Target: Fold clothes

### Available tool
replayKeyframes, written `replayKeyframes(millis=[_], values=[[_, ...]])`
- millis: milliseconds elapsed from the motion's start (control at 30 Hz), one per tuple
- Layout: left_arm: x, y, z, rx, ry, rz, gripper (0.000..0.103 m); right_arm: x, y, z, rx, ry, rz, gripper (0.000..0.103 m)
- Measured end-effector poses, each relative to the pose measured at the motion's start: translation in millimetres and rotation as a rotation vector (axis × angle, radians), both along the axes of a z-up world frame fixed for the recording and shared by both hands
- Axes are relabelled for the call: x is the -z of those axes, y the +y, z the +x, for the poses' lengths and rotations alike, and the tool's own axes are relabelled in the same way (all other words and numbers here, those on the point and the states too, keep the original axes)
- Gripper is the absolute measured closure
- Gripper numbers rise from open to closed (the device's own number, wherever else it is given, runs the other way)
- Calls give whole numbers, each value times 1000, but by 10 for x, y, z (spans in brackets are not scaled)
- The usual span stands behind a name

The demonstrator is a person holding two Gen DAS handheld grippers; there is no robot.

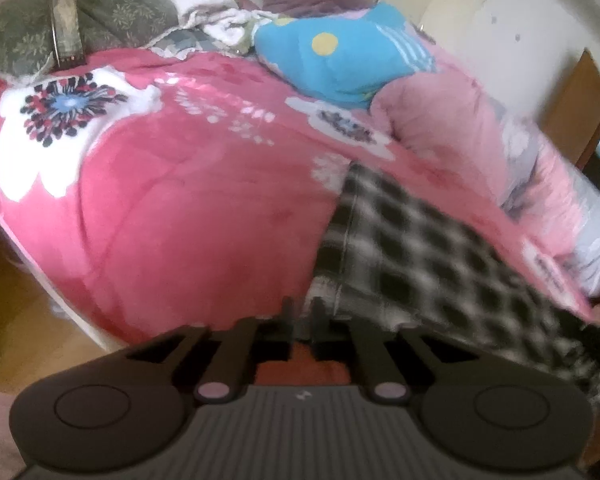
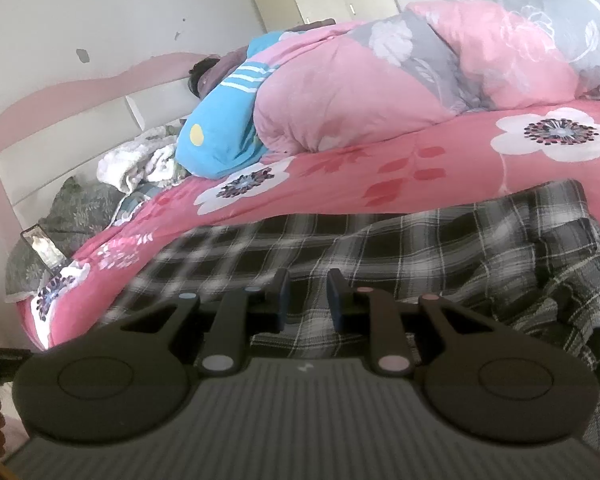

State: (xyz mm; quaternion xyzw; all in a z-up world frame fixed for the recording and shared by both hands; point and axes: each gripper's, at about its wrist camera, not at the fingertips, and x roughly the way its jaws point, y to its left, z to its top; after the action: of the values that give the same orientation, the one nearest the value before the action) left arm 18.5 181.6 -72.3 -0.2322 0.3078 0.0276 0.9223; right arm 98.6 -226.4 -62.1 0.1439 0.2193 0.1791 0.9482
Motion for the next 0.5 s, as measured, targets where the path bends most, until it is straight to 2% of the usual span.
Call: replayKeyframes(millis=[33, 67, 133, 167, 233, 333, 400, 500], values=[[-2, 8, 18, -8, -3, -14, 69, -1, -3, -3, 0, -1, 1, 83], [-3, 16, 37, -15, -6, -29, 54, 0, -4, -4, 0, -1, 2, 83], [18, 2, 92, -21, -7, -32, 52, 4, -6, -9, 1, -1, 2, 83], [38, -26, 116, -13, -1, -21, 53, 5, -2, -15, 4, -1, 2, 83], [109, -122, 114, 26, 24, 27, 63, 4, -10, -18, 7, -1, 6, 83], [211, -260, 108, 81, 60, 97, 66, 4, -31, -21, 13, 0, 13, 83], [189, -229, 45, 63, 54, 114, 77, 2, -55, -23, 17, 0, 23, 83], [156, -181, -49, 35, 44, 140, 82, -1, -82, -15, 13, 3, 43, 83]])
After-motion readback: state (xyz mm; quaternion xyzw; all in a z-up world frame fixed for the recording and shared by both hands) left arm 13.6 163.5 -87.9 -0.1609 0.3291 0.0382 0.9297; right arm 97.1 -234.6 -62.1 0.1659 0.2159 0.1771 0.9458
